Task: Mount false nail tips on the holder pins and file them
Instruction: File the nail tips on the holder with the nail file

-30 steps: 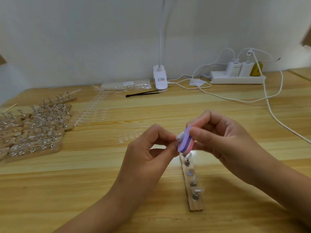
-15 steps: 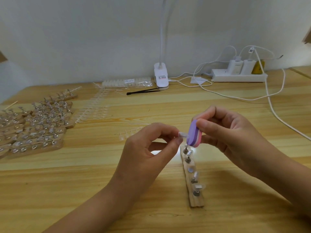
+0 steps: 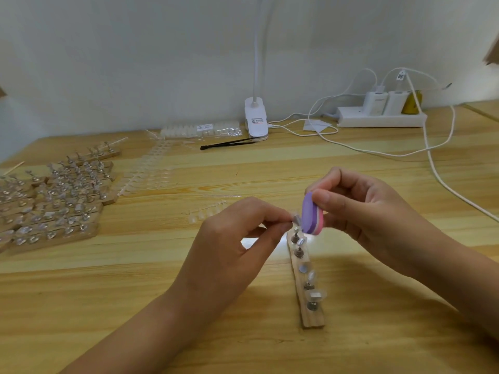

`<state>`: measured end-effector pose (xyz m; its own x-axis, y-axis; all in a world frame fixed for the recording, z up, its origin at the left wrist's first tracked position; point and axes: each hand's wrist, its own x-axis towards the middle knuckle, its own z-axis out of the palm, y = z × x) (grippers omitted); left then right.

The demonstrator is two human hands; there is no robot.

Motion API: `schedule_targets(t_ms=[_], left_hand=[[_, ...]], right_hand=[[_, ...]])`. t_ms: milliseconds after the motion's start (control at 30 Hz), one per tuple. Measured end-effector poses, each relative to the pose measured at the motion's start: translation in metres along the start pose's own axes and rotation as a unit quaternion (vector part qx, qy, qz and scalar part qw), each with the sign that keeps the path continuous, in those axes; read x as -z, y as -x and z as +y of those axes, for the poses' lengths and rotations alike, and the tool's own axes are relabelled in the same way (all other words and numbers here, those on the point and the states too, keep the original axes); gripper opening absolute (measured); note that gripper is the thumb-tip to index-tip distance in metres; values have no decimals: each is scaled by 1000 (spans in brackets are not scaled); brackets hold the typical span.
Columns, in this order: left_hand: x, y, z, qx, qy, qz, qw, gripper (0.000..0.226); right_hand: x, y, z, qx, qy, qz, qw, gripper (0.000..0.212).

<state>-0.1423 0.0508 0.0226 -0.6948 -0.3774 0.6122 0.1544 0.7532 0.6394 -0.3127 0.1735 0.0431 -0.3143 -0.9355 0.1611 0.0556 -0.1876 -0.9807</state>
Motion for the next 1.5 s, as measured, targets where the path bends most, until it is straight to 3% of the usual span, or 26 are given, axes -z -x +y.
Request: schedule_targets(t_ms=[100, 200, 300, 400, 533, 700, 833, 1033, 1233, 1400, 1500], left_hand=[[0, 0, 0, 2, 0, -2, 1000, 11], [0, 0, 0, 0, 3, 3, 1000, 13], [-1, 0, 3, 11, 28, 6, 1000, 13], [0, 0, 3, 24, 36, 10, 999, 11], [0, 1, 2, 36, 41, 1, 999, 8], [7, -3, -6, 147, 151, -13, 978, 6], [12, -5, -8, 166, 172, -60, 969, 8], [7, -2, -12, 151, 118, -188, 963, 14], [-3, 0, -11, 133, 56, -213, 966, 8], [1, -1, -13, 111, -131, -175, 970, 21], [9, -1, -14, 74, -131, -167, 974, 10]], right_hand=[[-1, 1, -1, -8, 11, -52, 999, 11], [-1, 1, -1, -2, 7, -20, 1000, 15], [-3, 1, -1, 2, 9, -69, 998, 9], [-2, 1, -1, 13, 2, -15, 1000, 11], [-5, 2, 0, -2, 8, -74, 997, 15], [9, -6, 0, 2, -75, 87, 993, 3], [15, -9, 0, -22, -96, 100, 990, 10], [15, -10, 0, -66, -127, 112, 983, 28], [8, -10, 5, -86, -116, 100, 984, 29], [8, -9, 7, -88, -99, 101, 986, 29], [10, -10, 7, -84, -94, 105, 986, 31]])
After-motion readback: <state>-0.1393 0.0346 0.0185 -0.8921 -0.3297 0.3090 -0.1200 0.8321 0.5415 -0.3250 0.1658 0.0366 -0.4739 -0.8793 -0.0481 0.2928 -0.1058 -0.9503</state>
